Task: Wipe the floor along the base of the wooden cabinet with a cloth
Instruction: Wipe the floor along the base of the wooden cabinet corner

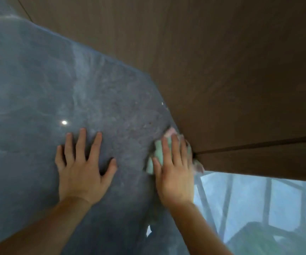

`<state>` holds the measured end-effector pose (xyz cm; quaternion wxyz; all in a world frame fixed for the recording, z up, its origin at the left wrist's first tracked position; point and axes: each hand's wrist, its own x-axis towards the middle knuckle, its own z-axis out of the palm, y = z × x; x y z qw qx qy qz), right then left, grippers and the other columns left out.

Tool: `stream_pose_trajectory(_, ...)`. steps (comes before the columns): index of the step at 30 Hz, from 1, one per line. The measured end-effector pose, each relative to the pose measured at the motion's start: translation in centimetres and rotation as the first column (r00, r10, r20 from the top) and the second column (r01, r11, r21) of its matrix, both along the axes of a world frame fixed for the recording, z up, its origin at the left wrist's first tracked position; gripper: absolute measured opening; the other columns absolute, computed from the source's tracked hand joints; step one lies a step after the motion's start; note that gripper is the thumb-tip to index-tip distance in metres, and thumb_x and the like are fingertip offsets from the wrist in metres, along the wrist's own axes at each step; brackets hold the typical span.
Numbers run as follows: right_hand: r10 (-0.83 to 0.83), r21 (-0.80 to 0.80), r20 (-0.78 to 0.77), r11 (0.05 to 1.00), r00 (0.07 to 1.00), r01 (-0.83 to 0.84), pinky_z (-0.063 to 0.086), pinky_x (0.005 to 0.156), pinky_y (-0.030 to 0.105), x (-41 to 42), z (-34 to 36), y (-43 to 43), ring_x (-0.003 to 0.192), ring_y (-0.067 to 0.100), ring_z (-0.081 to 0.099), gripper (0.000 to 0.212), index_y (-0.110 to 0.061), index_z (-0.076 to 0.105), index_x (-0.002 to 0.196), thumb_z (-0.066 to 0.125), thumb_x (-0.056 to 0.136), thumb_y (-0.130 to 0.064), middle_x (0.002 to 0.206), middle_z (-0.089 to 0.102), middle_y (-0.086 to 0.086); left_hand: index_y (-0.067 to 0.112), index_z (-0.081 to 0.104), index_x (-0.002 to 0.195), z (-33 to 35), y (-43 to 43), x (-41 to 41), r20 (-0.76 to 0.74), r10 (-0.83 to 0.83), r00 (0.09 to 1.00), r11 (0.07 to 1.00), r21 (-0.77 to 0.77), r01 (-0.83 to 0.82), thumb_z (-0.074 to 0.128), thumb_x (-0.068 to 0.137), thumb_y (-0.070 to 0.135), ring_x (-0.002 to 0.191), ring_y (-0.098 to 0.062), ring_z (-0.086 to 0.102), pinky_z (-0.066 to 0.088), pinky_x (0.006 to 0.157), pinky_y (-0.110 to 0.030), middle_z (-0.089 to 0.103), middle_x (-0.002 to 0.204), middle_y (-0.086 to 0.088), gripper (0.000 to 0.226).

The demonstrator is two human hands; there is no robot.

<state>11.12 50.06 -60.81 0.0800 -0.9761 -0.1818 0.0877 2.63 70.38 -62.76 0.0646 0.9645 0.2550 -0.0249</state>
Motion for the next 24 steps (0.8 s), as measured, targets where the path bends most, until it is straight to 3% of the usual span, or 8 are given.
stream_pose_trajectory(3,-0.287,-0.070,-0.044,0.956,0.957,0.283,0.022,0.117,0.055,-6.7,0.2,-1.3,0.146,0.039,0.024,0.063,-0.012,0.035,0.149,0.036,0.096,-0.045,0.156,0.033,0.019,0.024,0.038,0.152,0.4,0.1,0.3,-0.018,0.008,1.000,1.000,-0.023,-0.009,0.041,0.081,0.063,0.151,-0.045,0.019,0.014,0.119,-0.062,0.028,0.164,-0.016,0.081)
stream_pose_trajectory(5,-0.341,-0.069,-0.087,0.939,0.936,0.336,0.019,0.118,0.057,-5.1,0.6,2.4,0.147,0.042,0.019,0.064,-0.009,0.032,0.150,0.034,0.096,-0.043,0.158,0.028,0.020,0.023,0.037,0.153,0.5,-0.1,0.1,-0.018,0.004,1.000,1.000,-0.021,-0.005,0.041,0.082,0.063,0.151,-0.045,0.019,0.014,0.119,-0.063,0.027,0.164,-0.017,0.081)
stream_pose_trajectory(9,0.089,-0.011,-0.052,0.996,0.995,-0.090,0.004,0.122,0.050,8.4,0.3,11.9,0.151,0.031,0.004,0.062,-0.014,0.022,0.153,0.030,0.099,-0.044,0.164,0.014,0.011,0.024,0.035,0.153,-0.4,0.5,-0.2,0.025,-0.009,1.000,1.000,-0.005,0.010,0.040,0.082,0.064,0.150,-0.044,0.018,0.013,0.119,-0.061,0.027,0.163,-0.017,0.081)
stream_pose_trajectory(12,0.182,-0.070,-0.033,0.981,0.983,-0.184,0.005,0.122,0.044,14.9,-0.2,14.2,0.151,0.026,0.006,0.063,-0.017,0.021,0.153,0.030,0.098,-0.046,0.165,0.013,0.003,0.026,0.033,0.153,-0.9,0.5,-0.3,0.040,-0.007,0.999,1.000,-0.008,0.008,0.039,0.083,0.066,0.151,-0.043,0.016,0.011,0.120,-0.060,0.024,0.164,-0.017,0.081)
stream_pose_trajectory(17,0.155,0.000,-0.013,0.988,0.988,-0.155,0.007,0.122,0.046,2.9,-0.2,1.8,0.152,0.025,0.006,0.063,-0.018,0.019,0.154,0.027,0.100,-0.048,0.164,0.015,0.006,0.023,0.036,0.151,-0.4,-0.1,-0.2,0.081,-0.010,0.997,0.999,-0.044,0.014,0.042,0.082,0.061,0.148,-0.047,0.021,0.014,0.118,-0.063,0.027,0.162,-0.020,0.079)
stream_pose_trajectory(20,0.260,-0.108,-0.047,0.958,0.964,-0.264,0.013,0.122,0.049,-3.7,0.7,-10.4,0.152,0.027,0.005,0.066,-0.019,0.015,0.155,0.024,0.100,-0.053,0.164,0.015,0.005,0.022,0.035,0.152,-0.2,-0.2,0.0,0.080,-0.006,0.997,0.999,-0.053,0.010,0.041,0.082,0.062,0.148,-0.048,0.019,0.015,0.118,-0.064,0.026,0.162,-0.021,0.080)
stream_pose_trajectory(22,0.355,-0.218,-0.109,0.903,0.928,-0.371,0.007,0.123,0.046,-3.6,1.9,-17.1,0.151,0.029,0.007,0.068,-0.021,0.012,0.155,0.022,0.098,-0.056,0.164,0.014,0.004,0.022,0.032,0.153,0.0,-0.4,0.1,0.066,-0.015,0.998,0.999,-0.045,0.018,0.039,0.085,0.062,0.148,-0.050,0.018,0.014,0.117,-0.066,0.024,0.162,-0.023,0.079)
stream_pose_trajectory(24,0.219,-0.298,-0.122,0.922,0.968,-0.247,0.007,0.122,0.049,-1.3,2.1,-21.7,0.151,0.030,0.006,0.068,-0.024,0.006,0.155,0.017,0.096,-0.058,0.165,0.009,0.003,0.020,0.029,0.154,-0.1,-0.8,0.1,0.043,-0.020,0.999,0.999,-0.042,0.022,0.038,0.087,0.058,0.147,-0.053,0.019,0.013,0.117,-0.068,0.023,0.162,-0.025,0.077)
